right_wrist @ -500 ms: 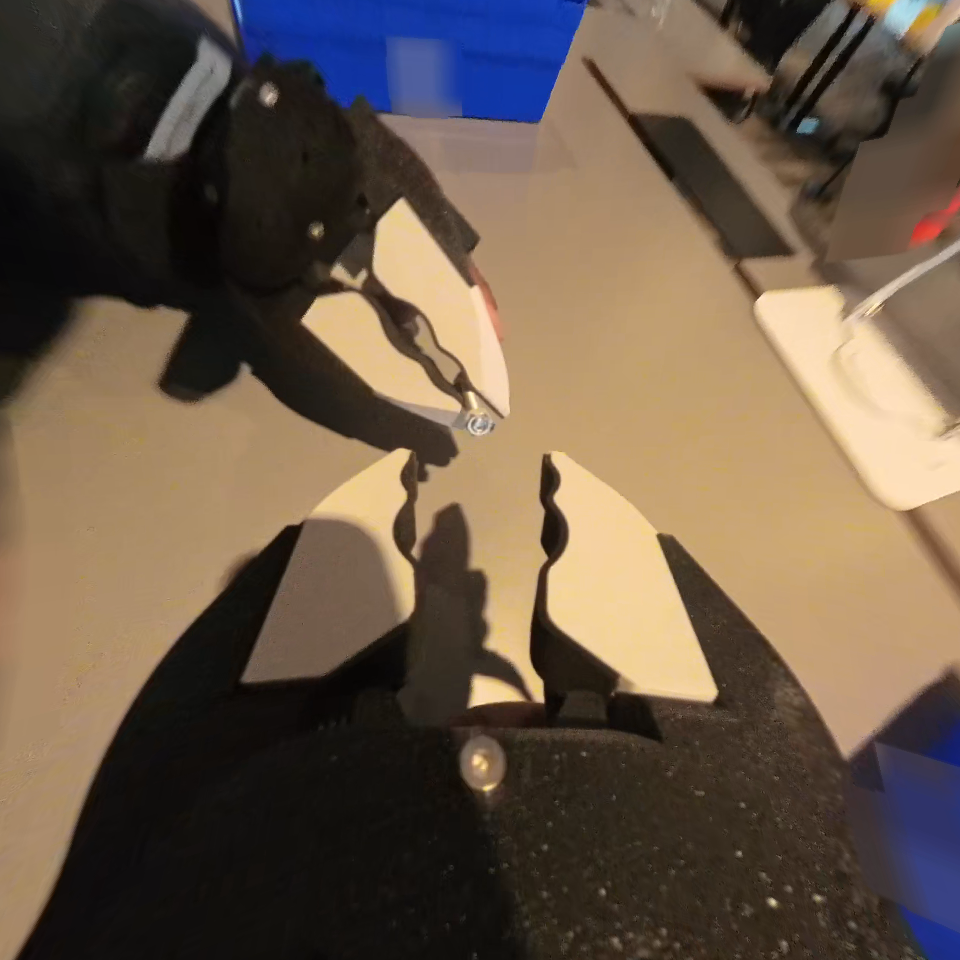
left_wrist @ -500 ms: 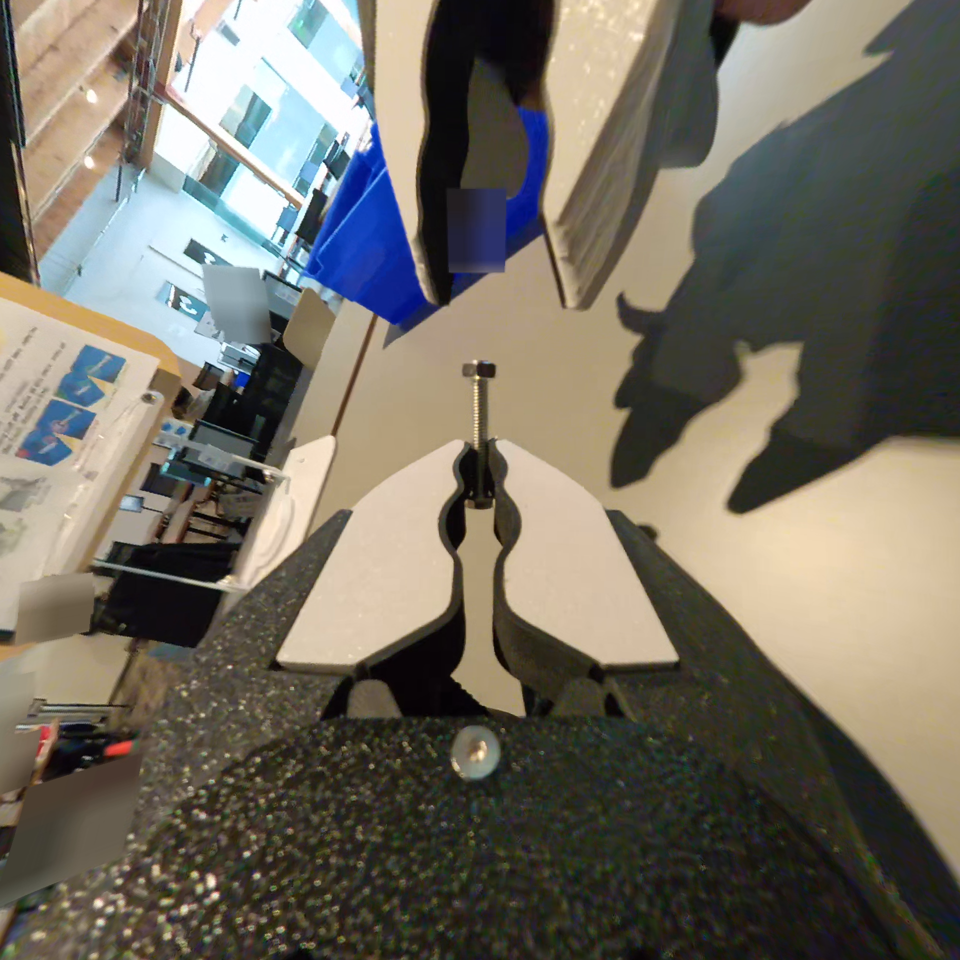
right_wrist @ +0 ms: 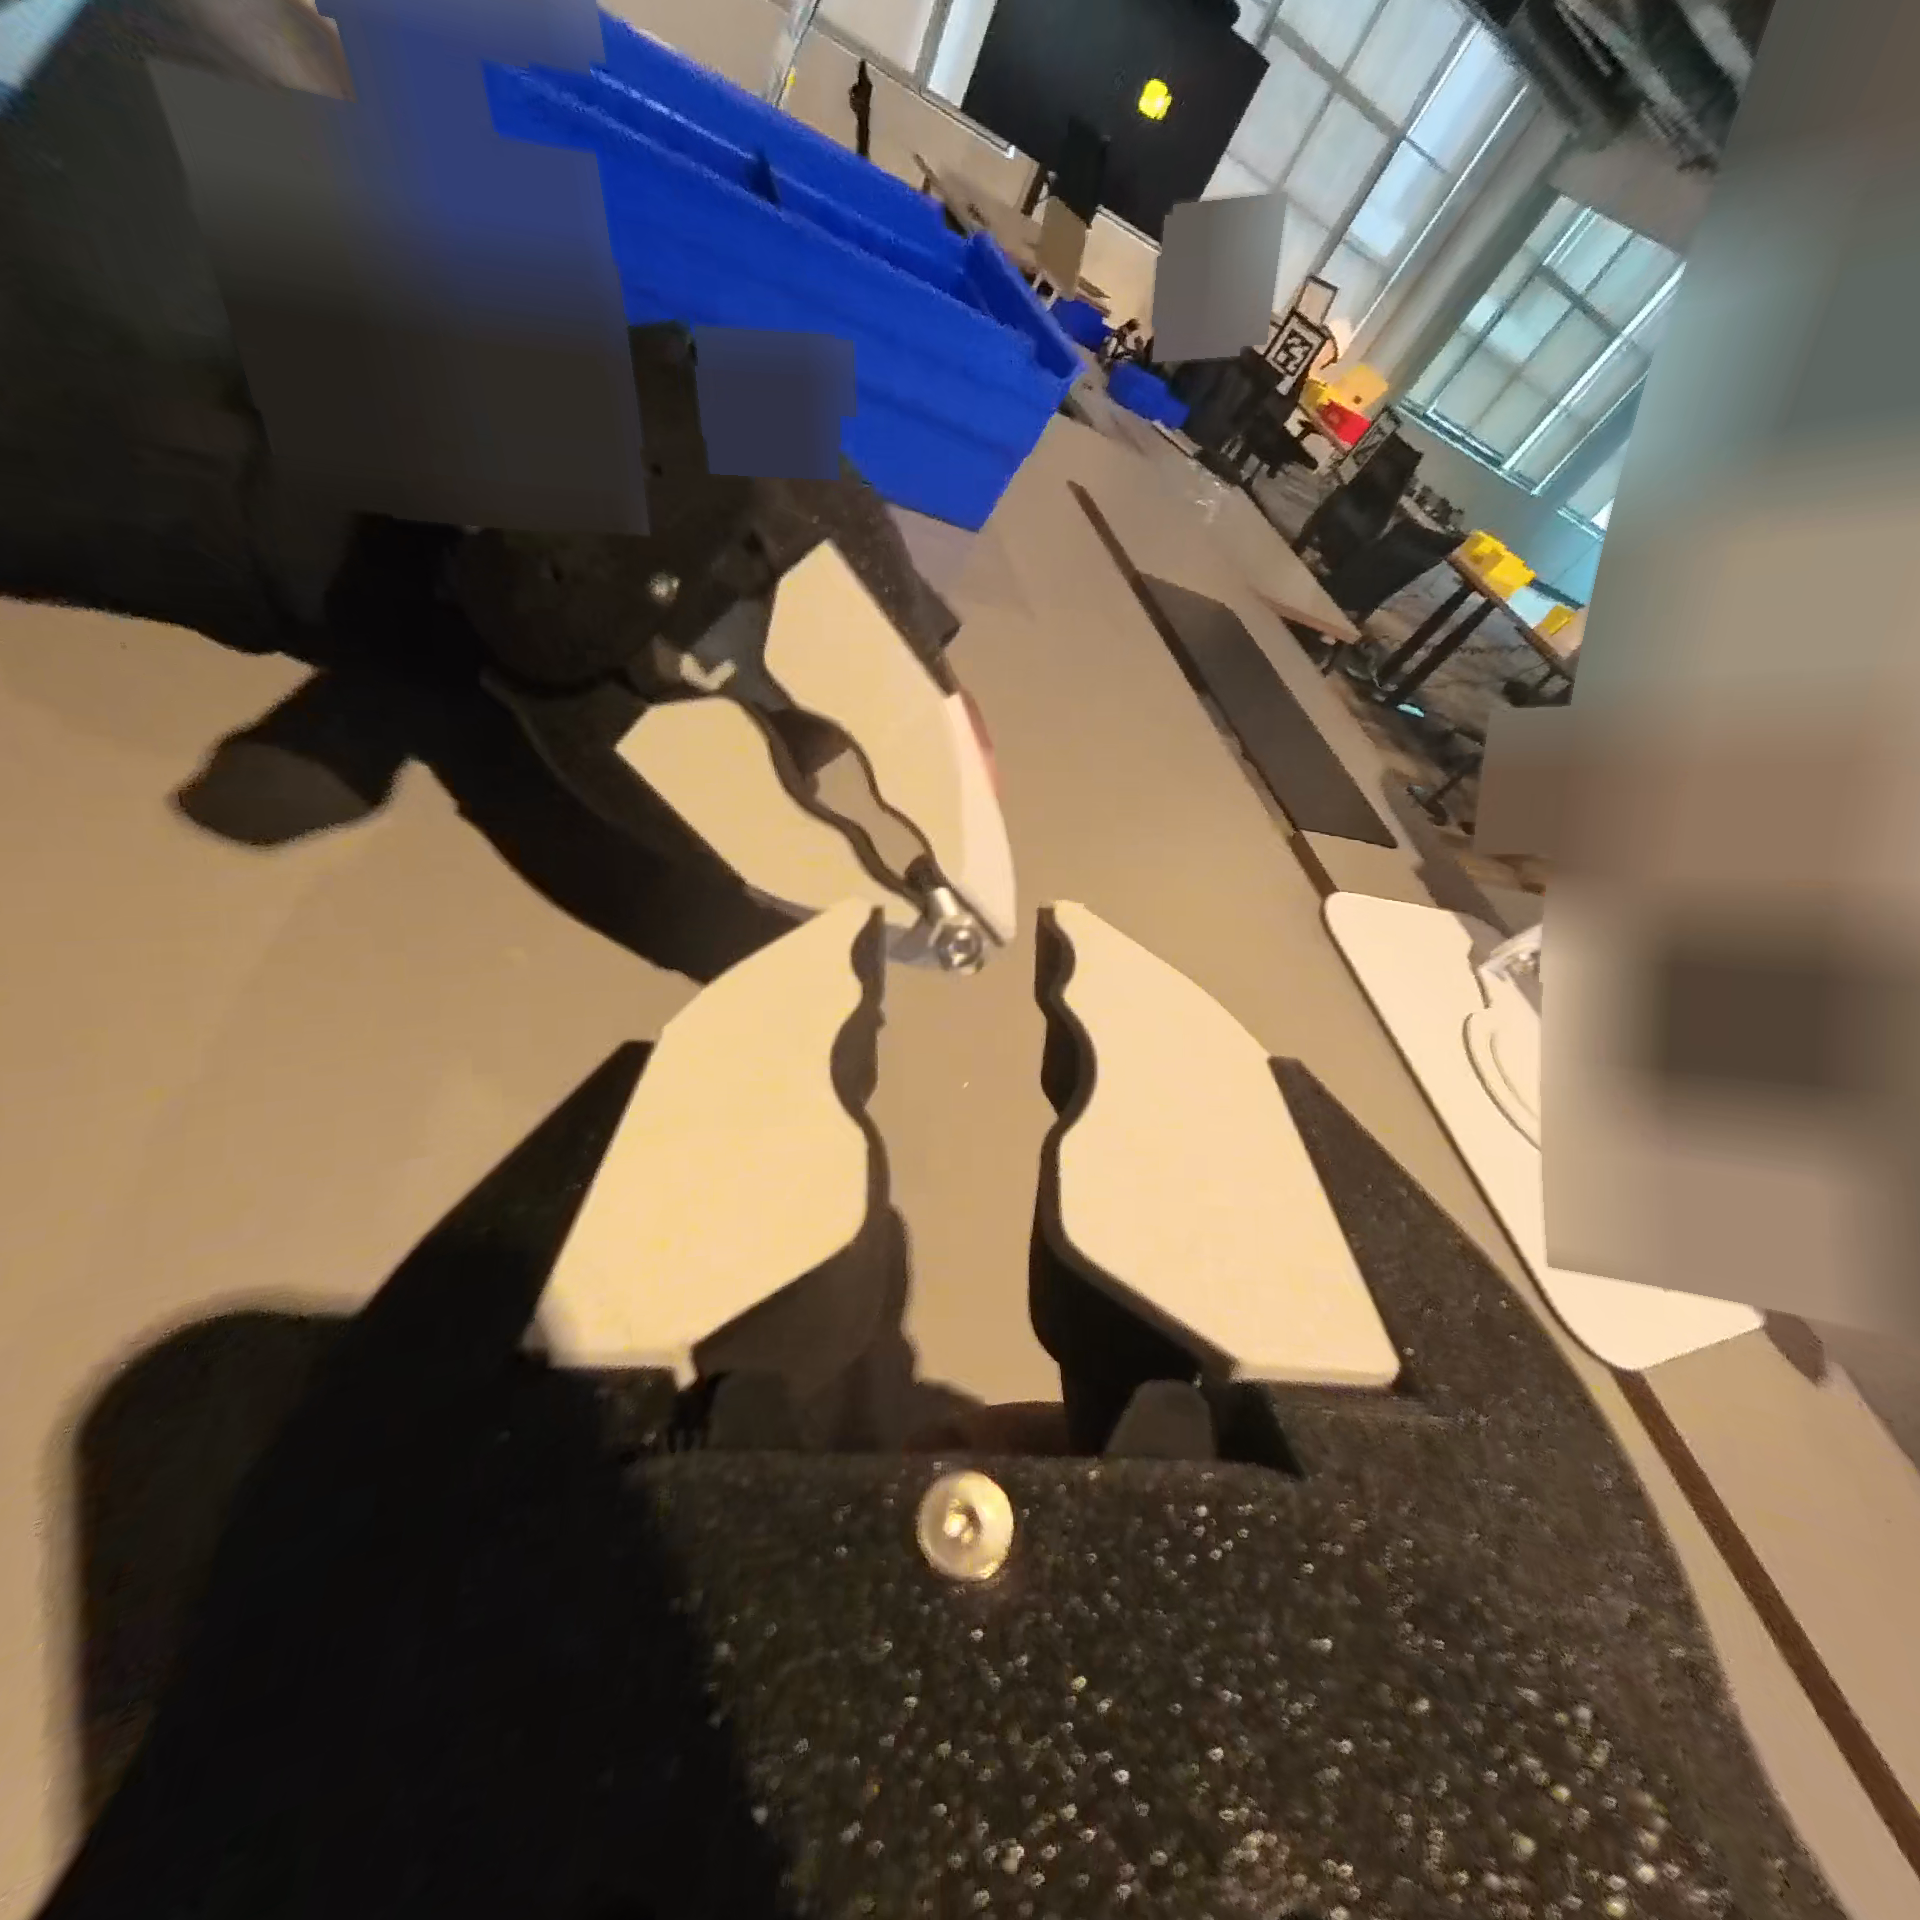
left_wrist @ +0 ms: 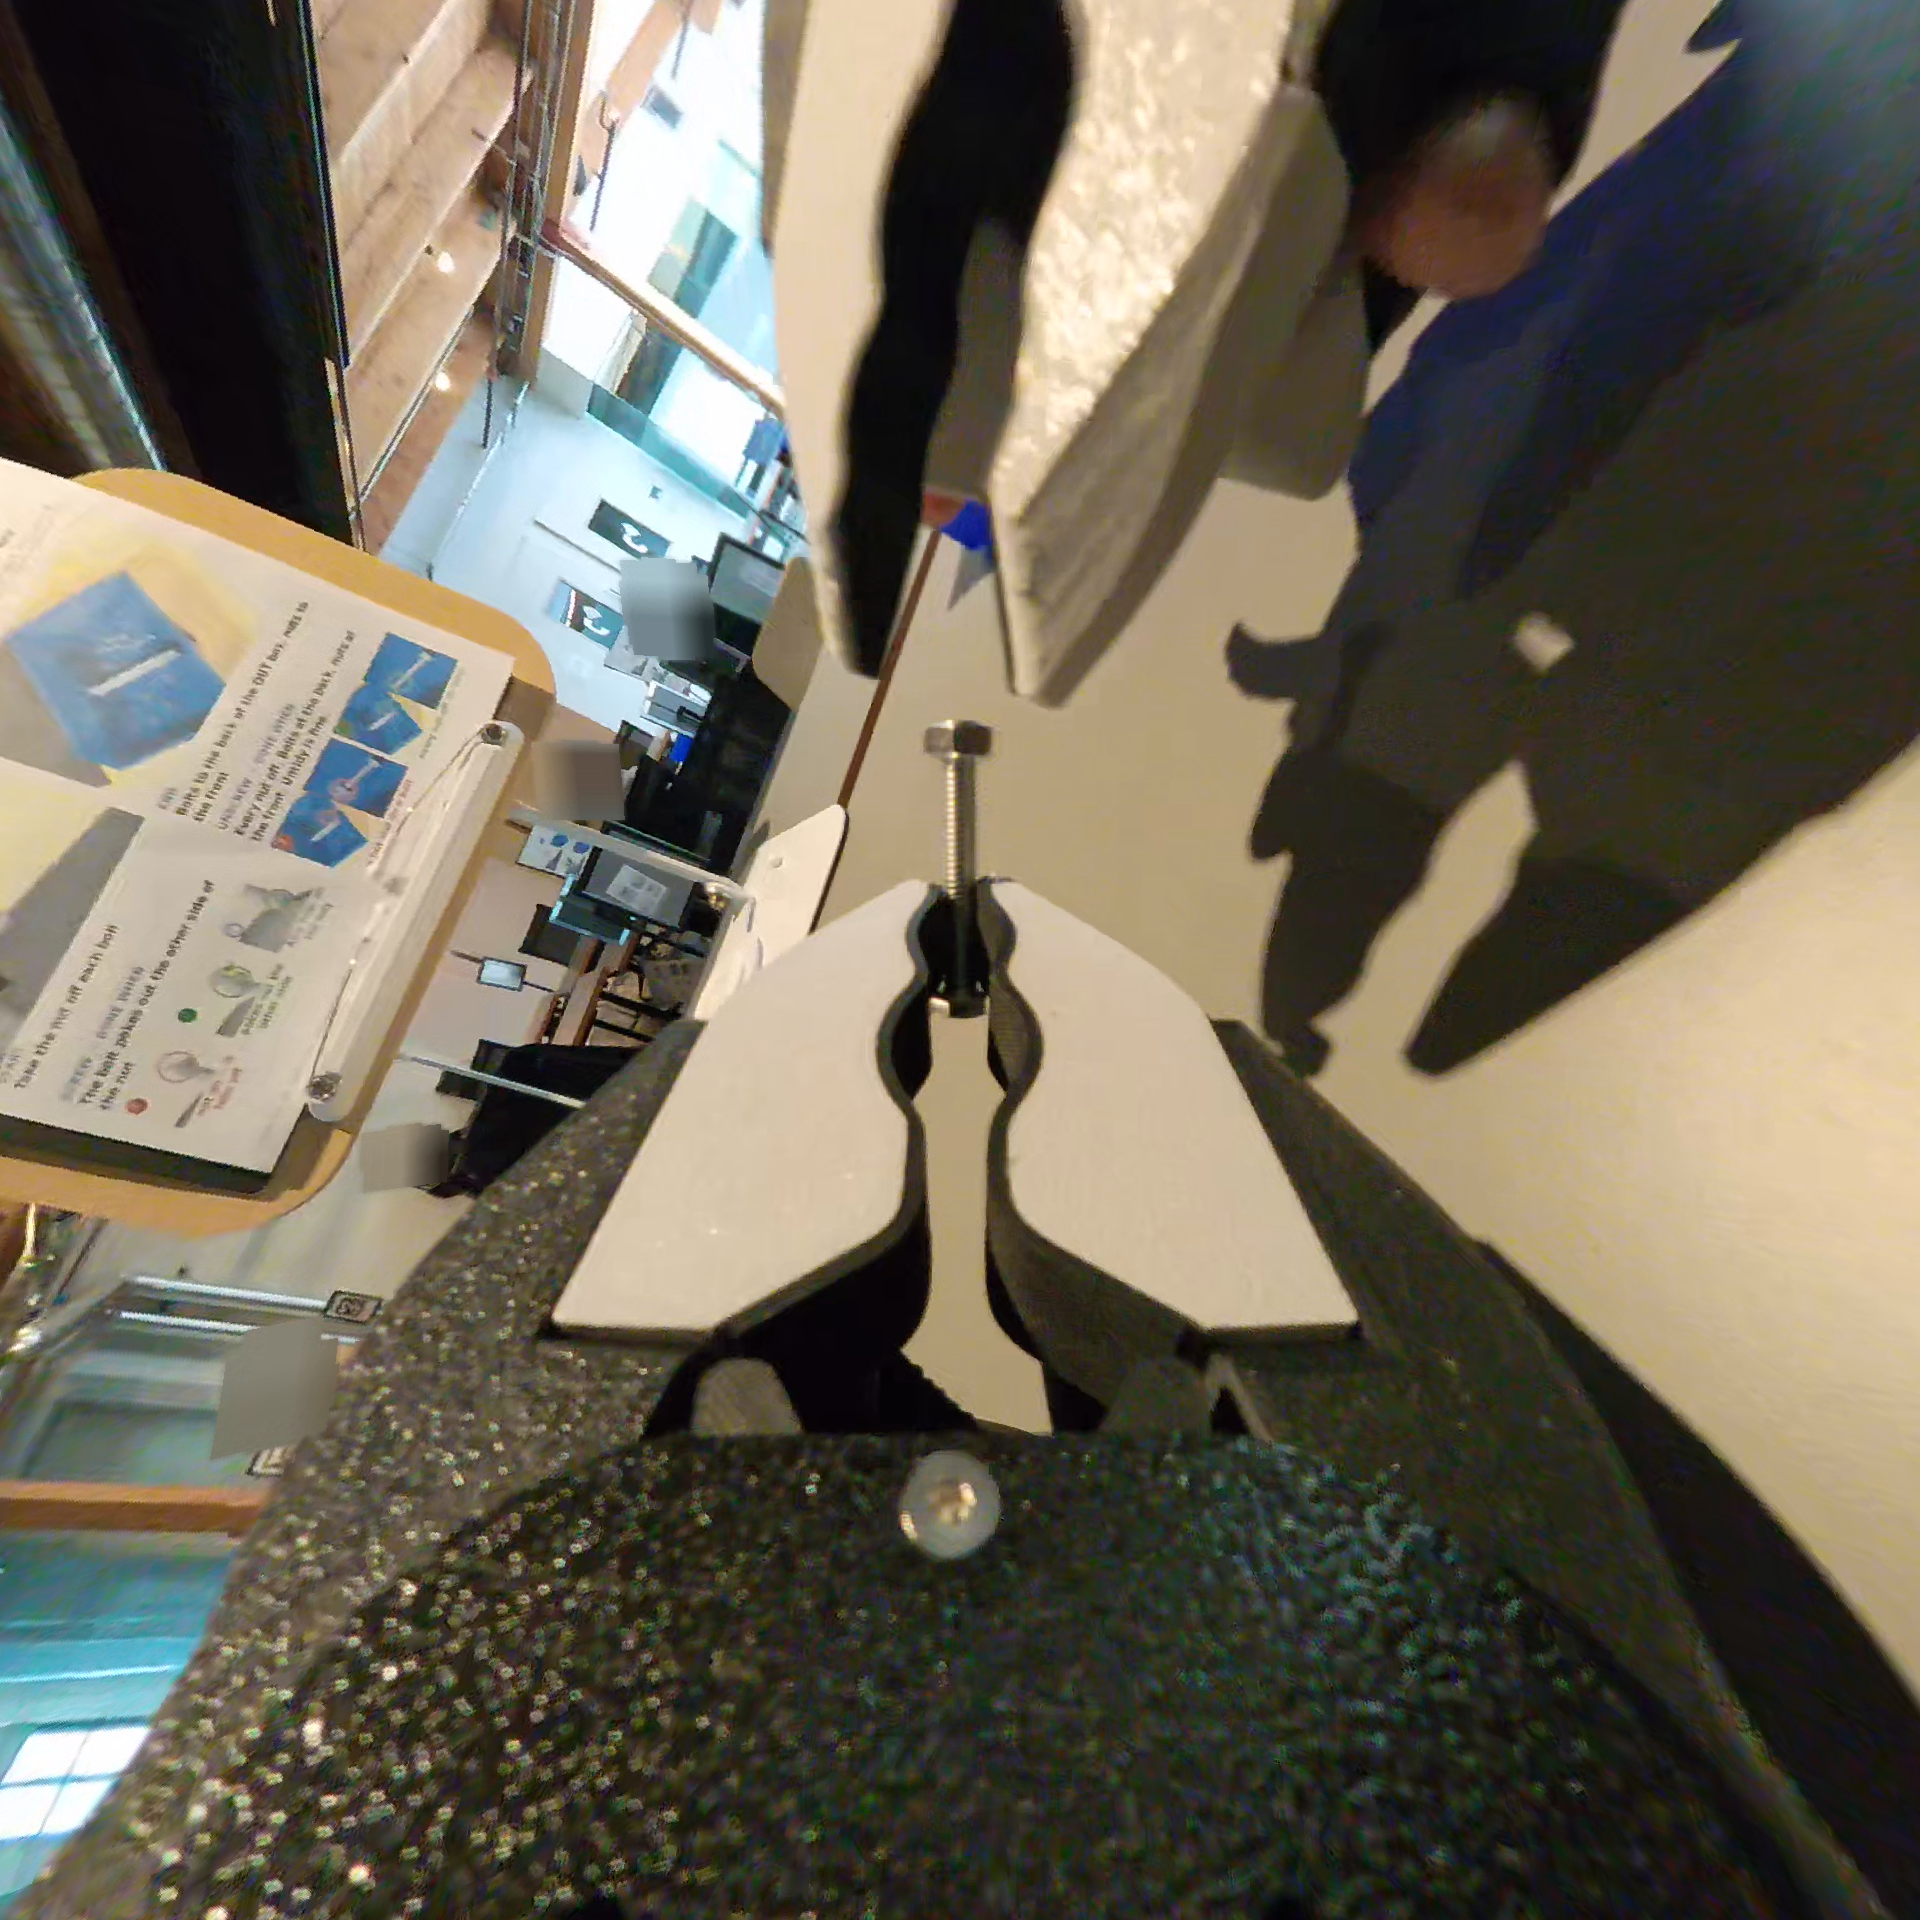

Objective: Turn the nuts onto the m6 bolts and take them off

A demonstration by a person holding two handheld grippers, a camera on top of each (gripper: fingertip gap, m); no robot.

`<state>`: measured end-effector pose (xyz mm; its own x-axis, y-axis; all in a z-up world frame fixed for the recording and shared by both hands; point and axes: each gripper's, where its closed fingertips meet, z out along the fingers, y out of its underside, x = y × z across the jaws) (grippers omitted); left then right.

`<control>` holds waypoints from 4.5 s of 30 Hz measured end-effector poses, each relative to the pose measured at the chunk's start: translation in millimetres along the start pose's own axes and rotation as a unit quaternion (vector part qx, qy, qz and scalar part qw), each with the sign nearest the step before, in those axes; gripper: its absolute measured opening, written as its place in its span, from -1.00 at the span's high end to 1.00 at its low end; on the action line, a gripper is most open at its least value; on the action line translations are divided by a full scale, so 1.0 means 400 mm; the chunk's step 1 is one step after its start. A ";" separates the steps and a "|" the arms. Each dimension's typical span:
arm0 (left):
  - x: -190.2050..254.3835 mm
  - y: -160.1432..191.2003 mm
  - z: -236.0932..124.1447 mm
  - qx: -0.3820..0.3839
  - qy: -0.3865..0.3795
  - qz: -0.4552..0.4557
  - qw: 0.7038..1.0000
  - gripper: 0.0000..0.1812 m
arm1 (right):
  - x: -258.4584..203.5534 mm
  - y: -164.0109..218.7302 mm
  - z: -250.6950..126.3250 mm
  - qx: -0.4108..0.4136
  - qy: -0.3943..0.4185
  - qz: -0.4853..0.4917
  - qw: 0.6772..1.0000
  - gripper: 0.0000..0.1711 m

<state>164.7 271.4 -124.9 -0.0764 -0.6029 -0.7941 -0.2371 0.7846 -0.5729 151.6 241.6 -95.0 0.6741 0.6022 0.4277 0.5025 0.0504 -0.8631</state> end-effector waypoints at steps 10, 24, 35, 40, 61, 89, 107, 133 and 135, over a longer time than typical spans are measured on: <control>0.018 -0.051 -0.010 0.063 0.032 -0.043 0.997 0.94 | -0.023 -0.016 -0.017 0.057 -0.030 0.039 0.997 0.76; 0.014 -0.066 -0.016 0.064 0.020 -0.040 0.997 0.94 | -0.021 -0.040 -0.006 0.058 -0.021 0.099 0.993 0.95; -0.010 -0.066 -0.023 0.068 -0.001 -0.063 0.996 0.94 | -0.005 -0.068 -0.015 0.068 0.011 0.147 0.987 0.68; 0.019 -0.124 -0.048 0.160 0.086 -0.175 0.968 0.95 | -0.030 -0.087 -0.049 0.133 -0.045 0.131 0.981 0.65; -0.024 -0.150 -0.049 0.181 0.032 -0.226 0.957 0.95 | -0.005 -0.120 -0.030 0.142 0.015 0.181 0.973 0.88; 0.001 -0.178 -0.053 0.202 0.103 -0.281 0.932 0.95 | -0.019 -0.124 -0.045 0.121 -0.002 0.149 0.981 0.87; -0.016 -0.163 -0.052 0.193 0.093 -0.300 0.930 0.95 | 0.000 -0.121 -0.047 0.122 0.003 0.204 0.971 0.63; -0.014 -0.139 -0.034 0.143 0.040 -0.246 0.958 0.95 | 0.023 -0.105 -0.035 0.124 0.015 0.313 0.942 0.57; -0.006 -0.154 -0.042 0.171 0.081 -0.288 0.939 0.95 | 0.012 -0.109 -0.045 0.120 -0.003 0.266 0.956 0.59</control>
<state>163.3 222.1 -84.1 -0.1839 -0.9334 -0.3082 0.0382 0.3065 -0.9511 142.8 227.8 -50.6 0.7962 0.5983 -0.0904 -0.0502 -0.0835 -0.9952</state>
